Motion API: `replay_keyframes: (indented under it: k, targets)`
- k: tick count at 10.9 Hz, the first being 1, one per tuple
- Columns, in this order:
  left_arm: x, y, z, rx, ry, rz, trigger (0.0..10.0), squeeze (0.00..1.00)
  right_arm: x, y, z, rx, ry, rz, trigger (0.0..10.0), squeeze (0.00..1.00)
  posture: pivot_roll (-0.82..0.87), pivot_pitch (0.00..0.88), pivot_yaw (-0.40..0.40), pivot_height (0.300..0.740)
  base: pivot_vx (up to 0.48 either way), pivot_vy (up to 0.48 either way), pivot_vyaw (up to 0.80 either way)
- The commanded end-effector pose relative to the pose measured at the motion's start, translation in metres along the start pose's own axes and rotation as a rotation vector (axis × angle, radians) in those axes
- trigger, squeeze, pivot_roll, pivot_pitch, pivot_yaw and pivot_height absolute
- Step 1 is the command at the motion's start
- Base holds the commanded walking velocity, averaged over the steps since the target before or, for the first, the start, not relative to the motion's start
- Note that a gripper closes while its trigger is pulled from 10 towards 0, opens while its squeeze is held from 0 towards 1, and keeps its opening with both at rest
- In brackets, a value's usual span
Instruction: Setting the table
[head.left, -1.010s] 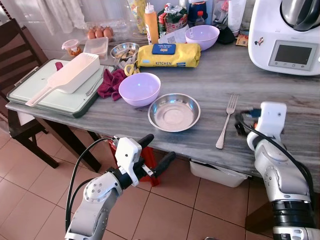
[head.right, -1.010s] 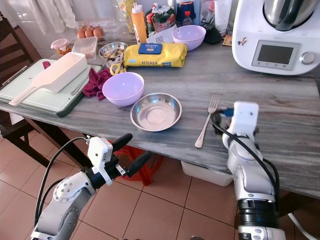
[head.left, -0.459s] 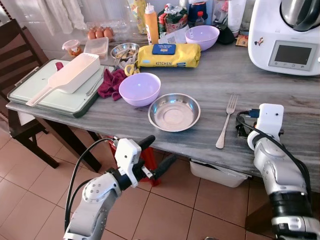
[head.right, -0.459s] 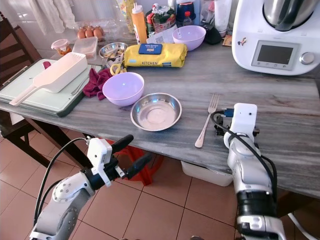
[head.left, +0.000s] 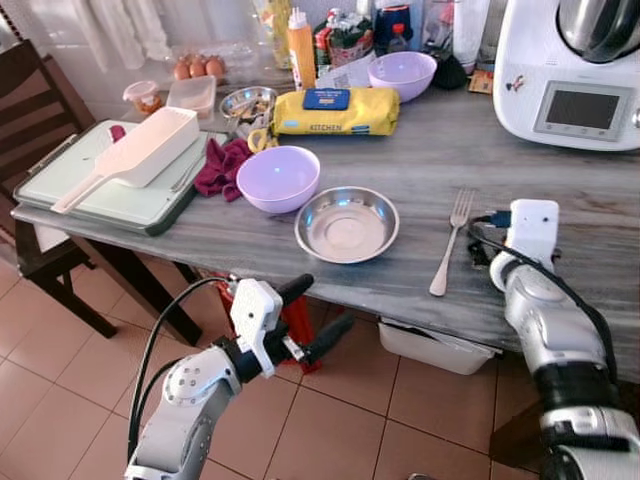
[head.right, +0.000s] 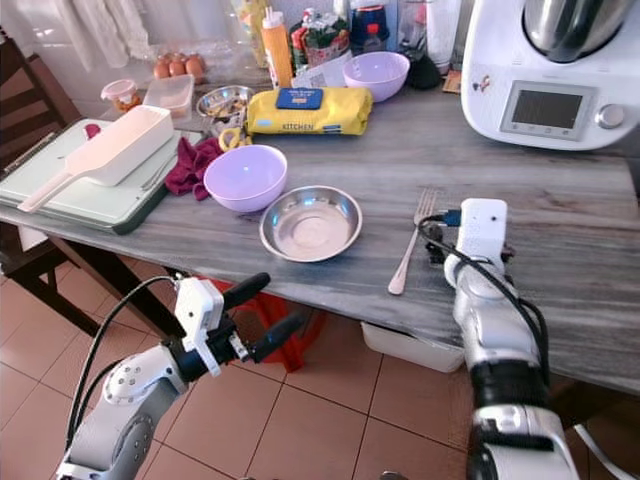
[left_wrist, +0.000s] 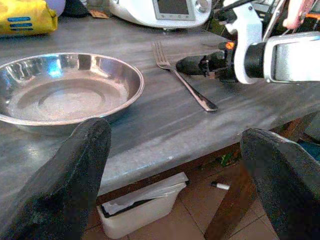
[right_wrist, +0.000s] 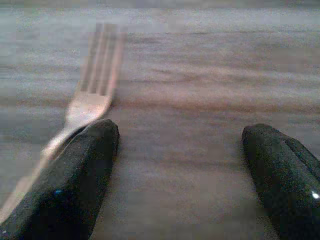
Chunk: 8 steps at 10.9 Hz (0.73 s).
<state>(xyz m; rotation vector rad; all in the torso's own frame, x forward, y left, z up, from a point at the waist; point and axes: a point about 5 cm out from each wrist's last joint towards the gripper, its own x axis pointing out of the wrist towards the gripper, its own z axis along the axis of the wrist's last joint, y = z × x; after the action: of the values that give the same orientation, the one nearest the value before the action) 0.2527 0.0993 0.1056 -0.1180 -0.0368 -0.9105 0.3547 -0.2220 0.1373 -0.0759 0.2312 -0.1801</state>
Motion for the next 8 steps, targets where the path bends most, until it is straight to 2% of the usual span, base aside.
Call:
replay_keyframes:
  k: [1, 8]
  targets:
    - [-0.003, -0.001, -0.002, 0.0, 0.014, -0.005, 10.0, 0.0, 0.001, 0.014, -0.002, -0.007, 0.014, 0.052, 10.0, 0.27, -0.1, 0.112, 0.126, 0.74, 0.0, 0.0, 0.0]
    - [-0.002, -0.006, -0.001, -0.006, 0.007, -0.007, 10.0, 0.0, -0.003, 0.035, -0.005, 0.037, 0.013, 0.132, 10.0, 0.27, -0.11, 0.117, 0.124, 0.74, 0.0, 0.0, 0.0]
